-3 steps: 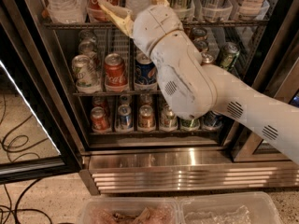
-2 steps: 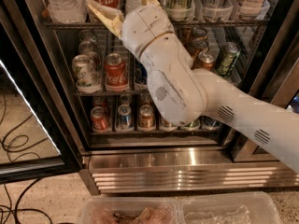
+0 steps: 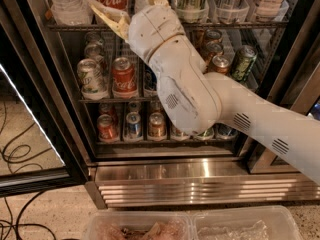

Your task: Pick water bottle from top shelf of fridge

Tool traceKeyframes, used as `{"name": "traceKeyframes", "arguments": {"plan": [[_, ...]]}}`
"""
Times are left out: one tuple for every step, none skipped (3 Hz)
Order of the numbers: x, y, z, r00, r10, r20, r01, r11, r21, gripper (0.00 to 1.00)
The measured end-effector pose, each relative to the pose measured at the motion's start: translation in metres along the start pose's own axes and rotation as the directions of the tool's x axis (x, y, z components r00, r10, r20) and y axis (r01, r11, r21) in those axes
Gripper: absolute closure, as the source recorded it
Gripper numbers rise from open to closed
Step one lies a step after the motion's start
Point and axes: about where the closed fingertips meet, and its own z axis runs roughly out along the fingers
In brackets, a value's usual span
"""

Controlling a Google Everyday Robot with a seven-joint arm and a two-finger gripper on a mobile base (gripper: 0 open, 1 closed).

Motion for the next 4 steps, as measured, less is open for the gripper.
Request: {"name": "traceKeyframes", "arguments": {"plan": [[-0.004,0.0,0.0,1.0,0.02,-0.005,-0.019,0.9998,0.01,0.35],[-0.041,0.011,-0.004,0.999,0.021,0.027,-0.021,0.9998,0.006,0.33],[-0.057,0.023,-0.002,0.997,-0.046,0.069,0.048,0.9984,-0.03,0.26],[-0.061,0.029,-0.002,0.995,-0.06,0.084,0.063,0.9971,-0.042,0.27]]}}
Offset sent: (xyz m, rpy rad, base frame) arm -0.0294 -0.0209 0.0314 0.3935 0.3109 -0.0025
